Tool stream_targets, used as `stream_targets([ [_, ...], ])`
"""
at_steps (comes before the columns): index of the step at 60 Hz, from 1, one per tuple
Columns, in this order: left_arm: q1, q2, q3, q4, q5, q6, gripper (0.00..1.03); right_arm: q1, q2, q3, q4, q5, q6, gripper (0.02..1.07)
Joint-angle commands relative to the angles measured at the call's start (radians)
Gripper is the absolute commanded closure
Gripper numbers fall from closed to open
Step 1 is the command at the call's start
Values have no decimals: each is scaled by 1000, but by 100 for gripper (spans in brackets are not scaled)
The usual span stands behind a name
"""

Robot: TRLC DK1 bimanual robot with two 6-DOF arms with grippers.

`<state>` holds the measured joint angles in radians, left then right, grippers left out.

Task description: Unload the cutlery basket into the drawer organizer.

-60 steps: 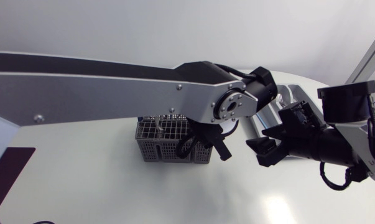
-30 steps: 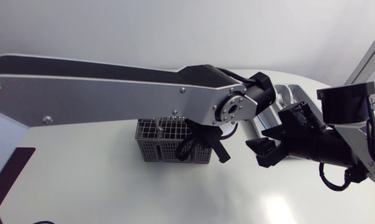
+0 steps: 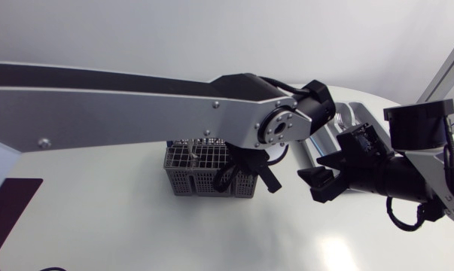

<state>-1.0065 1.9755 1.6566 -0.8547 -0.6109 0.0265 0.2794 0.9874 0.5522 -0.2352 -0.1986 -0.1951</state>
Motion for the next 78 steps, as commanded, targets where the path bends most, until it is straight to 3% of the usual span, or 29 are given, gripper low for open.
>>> stream_targets([
  [1, -6, -50, -18, 16, -12, 7, 93, -3, -1, -28, 10, -5, -20, 31],
  [26, -21, -90, -63, 48, -27, 16, 92, 4, 5, -18, 10, 1, -15, 31],
  [31, -21, -78, -52, 51, -27, 10, 84, 6, 5, -18, 8, 2, -15, 31],
  [38, -26, -61, -38, 46, -27, 9, 63, 7, 8, -18, 8, 2, -15, 31],
  [50, -27, -33, -26, 45, -27, 9, 52, 10, 17, -18, 11, 4, -15, 31],
  [72, -23, 17, 12, 39, -29, 6, 53, 10, 19, -24, 13, 2, -20, 31],
  [78, -21, 34, 20, 32, -29, -2, 60, 9, 19, -26, 14, 1, -20, 31],
])
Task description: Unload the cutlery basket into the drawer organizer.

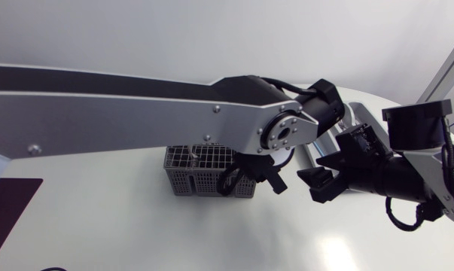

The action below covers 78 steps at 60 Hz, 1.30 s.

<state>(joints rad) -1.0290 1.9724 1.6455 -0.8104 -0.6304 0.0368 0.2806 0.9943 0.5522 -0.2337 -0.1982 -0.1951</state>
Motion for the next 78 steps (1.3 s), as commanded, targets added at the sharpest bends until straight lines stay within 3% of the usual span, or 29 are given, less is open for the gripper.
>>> stream_targets([
  [1, 1, 37, 33, -13, -9, -14, 61, 8, 12, -28, 13, 0, -20, 31],
  [11, 10, 45, 40, -15, -9, -14, 67, 6, 10, -28, 13, -1, -23, 31],
  [21, 18, 51, 39, -15, -9, -15, 89, 6, 12, -29, 17, -3, -23, 31],
  [26, 18, 52, 36, -19, -9, -15, 92, 6, 10, -31, 17, -3, -23, 31],
  [78, 9, 16, 25, -27, -9, -12, 97, 3, 9, -41, 27, -3, -24, 31],
])
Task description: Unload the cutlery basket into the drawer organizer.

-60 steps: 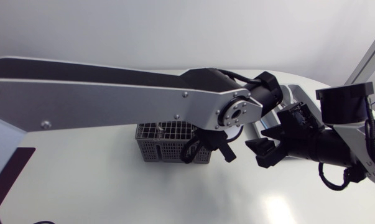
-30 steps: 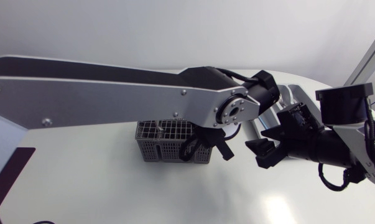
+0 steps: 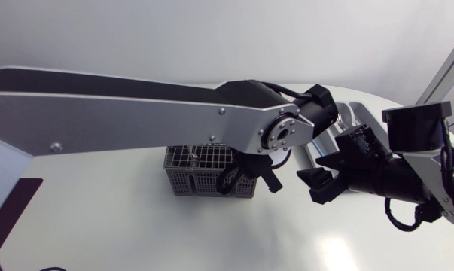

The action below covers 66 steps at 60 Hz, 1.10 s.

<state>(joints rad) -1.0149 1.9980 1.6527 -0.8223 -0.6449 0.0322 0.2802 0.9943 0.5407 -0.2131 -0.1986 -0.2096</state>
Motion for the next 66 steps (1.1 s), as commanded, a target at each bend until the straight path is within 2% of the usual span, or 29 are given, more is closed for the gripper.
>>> stream_targets([
  [1, -5, -13, 16, -15, 5, -6, 97, 5, 9, -30, 6, -2, -10, 31],
  [30, -17, -57, -7, -6, -35, 3, 97, 5, 9, -28, 6, -2, -10, 31],
  [66, -39, -140, -62, 32, -124, 44, 97, 5, 10, -24, 6, -1, -8, 31],
])
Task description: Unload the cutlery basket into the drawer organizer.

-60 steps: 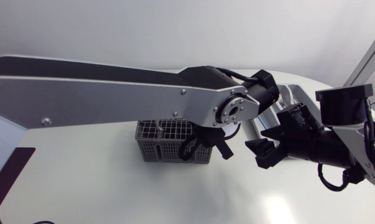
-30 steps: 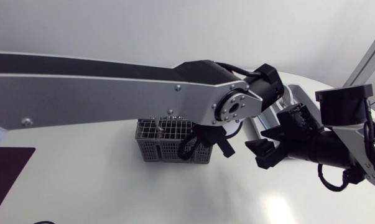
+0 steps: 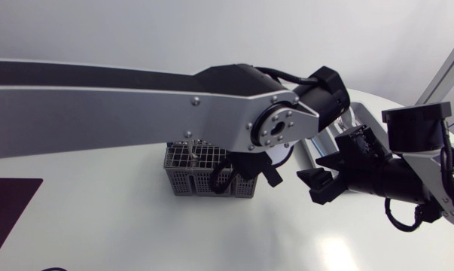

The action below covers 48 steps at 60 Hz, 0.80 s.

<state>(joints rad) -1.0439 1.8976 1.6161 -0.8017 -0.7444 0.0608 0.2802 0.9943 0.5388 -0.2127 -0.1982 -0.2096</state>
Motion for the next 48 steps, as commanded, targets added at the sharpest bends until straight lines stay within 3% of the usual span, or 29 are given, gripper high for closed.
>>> stream_targets([
  [1, -10, -43, -27, 12, -24, 16, 97, 5, 10, -22, 6, -1, -8, 31],
  [48, -45, -196, -58, 7, -61, 50, 97, 24, 21, 1, 6, 9, 1, 31],
])
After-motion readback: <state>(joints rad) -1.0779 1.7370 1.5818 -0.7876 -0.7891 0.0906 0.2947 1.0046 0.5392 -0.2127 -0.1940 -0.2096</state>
